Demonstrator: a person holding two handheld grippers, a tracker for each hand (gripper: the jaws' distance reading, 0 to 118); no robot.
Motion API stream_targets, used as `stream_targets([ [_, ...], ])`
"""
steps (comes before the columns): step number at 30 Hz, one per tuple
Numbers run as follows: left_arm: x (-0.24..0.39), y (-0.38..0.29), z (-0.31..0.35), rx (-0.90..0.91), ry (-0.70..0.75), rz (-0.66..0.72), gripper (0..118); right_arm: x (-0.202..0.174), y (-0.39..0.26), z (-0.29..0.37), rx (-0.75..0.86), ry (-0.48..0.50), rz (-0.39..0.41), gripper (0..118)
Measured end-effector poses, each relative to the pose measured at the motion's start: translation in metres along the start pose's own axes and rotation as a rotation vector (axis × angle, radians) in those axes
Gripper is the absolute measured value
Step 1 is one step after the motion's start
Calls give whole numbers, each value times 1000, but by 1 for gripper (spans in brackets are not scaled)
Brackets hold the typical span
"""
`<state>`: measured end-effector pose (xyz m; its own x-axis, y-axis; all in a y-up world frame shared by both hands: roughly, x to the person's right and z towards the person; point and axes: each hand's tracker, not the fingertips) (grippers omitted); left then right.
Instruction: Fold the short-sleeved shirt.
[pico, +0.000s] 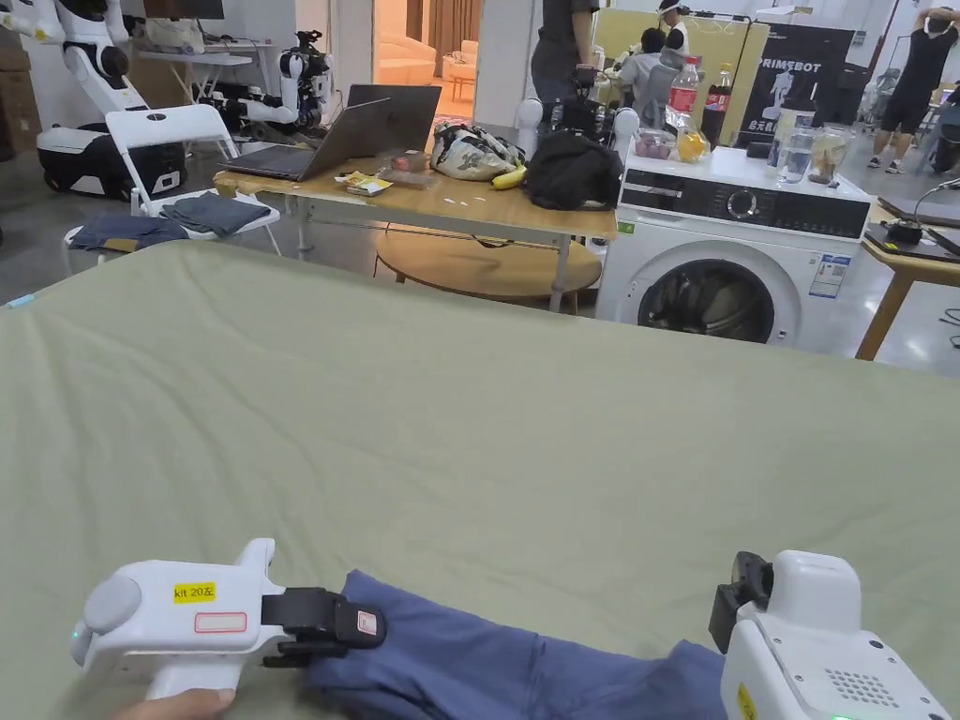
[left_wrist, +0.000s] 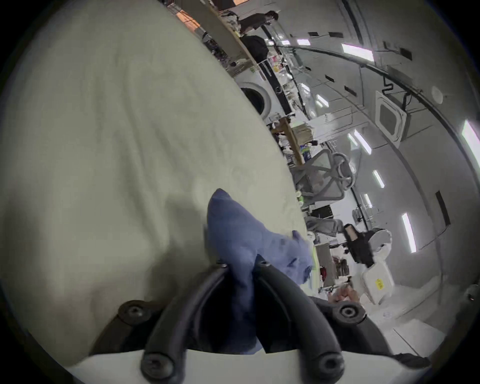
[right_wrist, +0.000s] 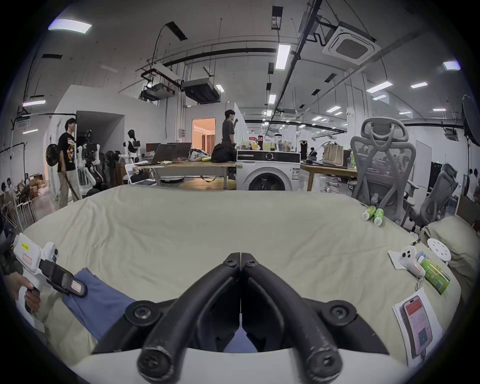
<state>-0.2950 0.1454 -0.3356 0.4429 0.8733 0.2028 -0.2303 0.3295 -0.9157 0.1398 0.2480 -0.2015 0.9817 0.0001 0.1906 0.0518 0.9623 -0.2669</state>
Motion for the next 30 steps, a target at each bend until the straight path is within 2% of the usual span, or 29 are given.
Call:
stream_targets([
  [6,43,9,41,47,28,-20,4,1,6,-2,3,7,-6,0],
  [10,69,19,79,123,101,7,4,-5,9,-4,9,28,-5,0],
  [14,102,24,92,163,204,-55,4,-10,10,-7,15,55,-11,0],
  [17,126,24,80,137,301,-104,4,-13,8,-7,12,68,-15,0],
  [21,155,20,46,74,358,-195,4,-9,5,-7,-1,76,-25,0],
  [30,187,8,-44,-65,308,-253,4,17,-1,-1,-16,38,-48,0],
])
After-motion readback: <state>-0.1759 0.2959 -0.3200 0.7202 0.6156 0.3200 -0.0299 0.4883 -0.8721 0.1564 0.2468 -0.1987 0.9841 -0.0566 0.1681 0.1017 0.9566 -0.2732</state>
